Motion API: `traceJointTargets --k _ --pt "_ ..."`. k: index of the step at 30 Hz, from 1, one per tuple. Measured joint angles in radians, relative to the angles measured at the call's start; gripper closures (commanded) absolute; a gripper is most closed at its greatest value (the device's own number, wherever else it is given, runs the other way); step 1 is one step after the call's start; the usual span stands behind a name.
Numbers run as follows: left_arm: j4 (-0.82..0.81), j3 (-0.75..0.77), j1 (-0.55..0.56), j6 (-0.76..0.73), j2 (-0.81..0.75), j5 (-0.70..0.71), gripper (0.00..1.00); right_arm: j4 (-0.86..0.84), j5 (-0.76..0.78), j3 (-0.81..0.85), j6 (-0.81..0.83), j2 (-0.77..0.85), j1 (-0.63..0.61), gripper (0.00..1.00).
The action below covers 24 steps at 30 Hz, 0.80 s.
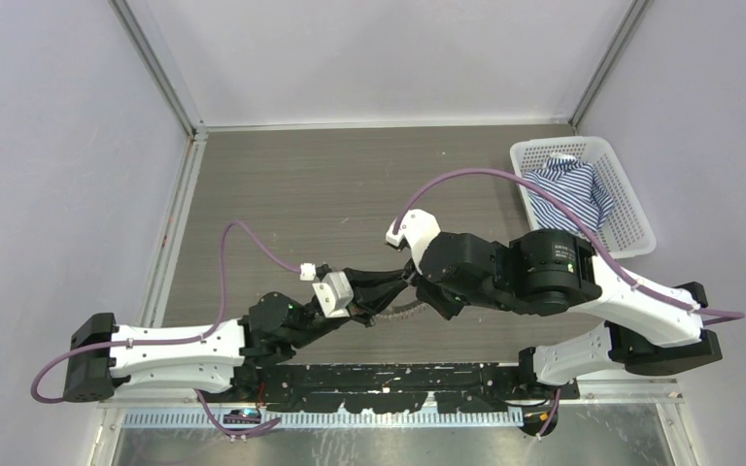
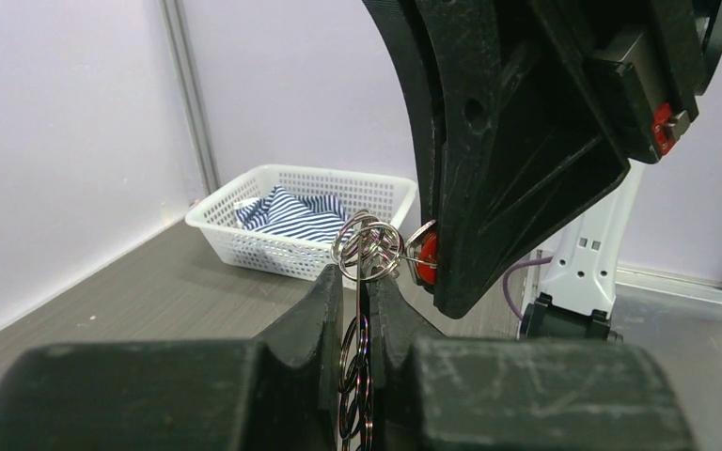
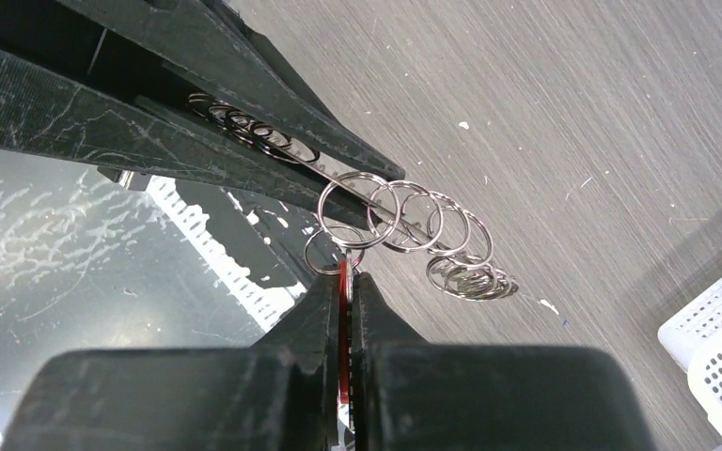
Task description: Remove the keys from the keyring
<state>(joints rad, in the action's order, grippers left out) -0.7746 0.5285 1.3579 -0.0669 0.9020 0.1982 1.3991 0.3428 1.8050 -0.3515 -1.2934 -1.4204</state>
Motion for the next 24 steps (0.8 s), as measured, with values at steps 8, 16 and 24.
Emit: traceJointTargets --k 8,16,24 --pt "-0.040 -0.002 -0.002 -0.038 0.022 0.016 1.00 -0.051 0.031 -0.029 -0.001 0.030 -0.001 0.96" --pt "-0.046 -0.002 -0.003 -0.046 0.057 0.042 0.99 -0.098 0.038 -0.103 -0.012 0.042 -0.001 0.94" --pt "-0.113 -0.061 -0.003 -0.039 0.163 0.099 1.00 -0.253 0.077 -0.358 -0.069 0.114 0.056 0.92"
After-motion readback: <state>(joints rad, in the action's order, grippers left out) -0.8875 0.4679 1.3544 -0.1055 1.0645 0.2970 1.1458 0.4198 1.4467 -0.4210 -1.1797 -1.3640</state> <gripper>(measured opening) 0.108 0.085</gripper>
